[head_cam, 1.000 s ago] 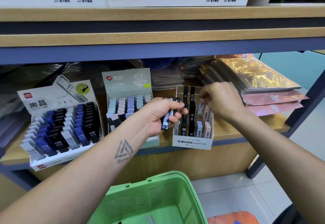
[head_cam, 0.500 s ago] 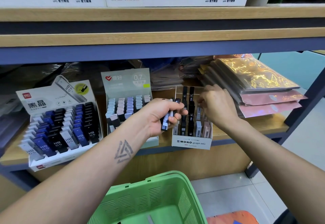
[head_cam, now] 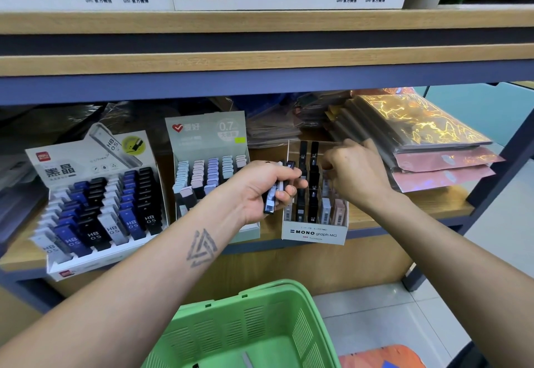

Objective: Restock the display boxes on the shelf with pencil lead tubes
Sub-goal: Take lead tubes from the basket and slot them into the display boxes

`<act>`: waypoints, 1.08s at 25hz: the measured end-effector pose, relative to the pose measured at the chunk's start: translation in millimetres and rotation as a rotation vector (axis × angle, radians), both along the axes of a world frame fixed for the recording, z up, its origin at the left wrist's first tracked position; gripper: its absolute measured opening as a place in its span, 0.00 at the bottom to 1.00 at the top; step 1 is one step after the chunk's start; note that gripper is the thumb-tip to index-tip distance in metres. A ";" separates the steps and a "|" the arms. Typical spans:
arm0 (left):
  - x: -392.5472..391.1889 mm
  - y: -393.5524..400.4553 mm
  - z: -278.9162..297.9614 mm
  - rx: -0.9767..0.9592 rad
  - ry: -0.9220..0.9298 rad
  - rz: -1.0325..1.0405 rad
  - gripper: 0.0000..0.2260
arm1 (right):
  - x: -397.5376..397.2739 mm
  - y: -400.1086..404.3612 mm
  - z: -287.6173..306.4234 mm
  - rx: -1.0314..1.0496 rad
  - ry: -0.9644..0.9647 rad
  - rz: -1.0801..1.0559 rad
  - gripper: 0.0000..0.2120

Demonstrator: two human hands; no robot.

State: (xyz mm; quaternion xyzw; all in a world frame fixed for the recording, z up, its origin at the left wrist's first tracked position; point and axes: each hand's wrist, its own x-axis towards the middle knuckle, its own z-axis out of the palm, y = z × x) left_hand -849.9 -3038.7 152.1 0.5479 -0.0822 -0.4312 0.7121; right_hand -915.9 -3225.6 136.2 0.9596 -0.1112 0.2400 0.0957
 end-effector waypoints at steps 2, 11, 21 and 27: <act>-0.1 0.4 0.5 0.001 0.001 0.001 0.08 | 1.2 -1.3 -1.8 0.094 -0.033 -0.018 0.11; -3.2 -2.1 -1.0 0.007 0.005 -0.018 0.06 | 0.8 -1.7 -7.8 -0.041 -0.067 -0.050 0.04; -3.9 0.9 -3.0 -0.017 0.010 -0.130 0.06 | -14.5 22.4 32.1 1.152 0.035 0.350 0.06; -3.5 6.4 -1.6 -0.020 0.023 -0.136 0.13 | -12.8 13.0 26.7 1.434 0.048 0.366 0.08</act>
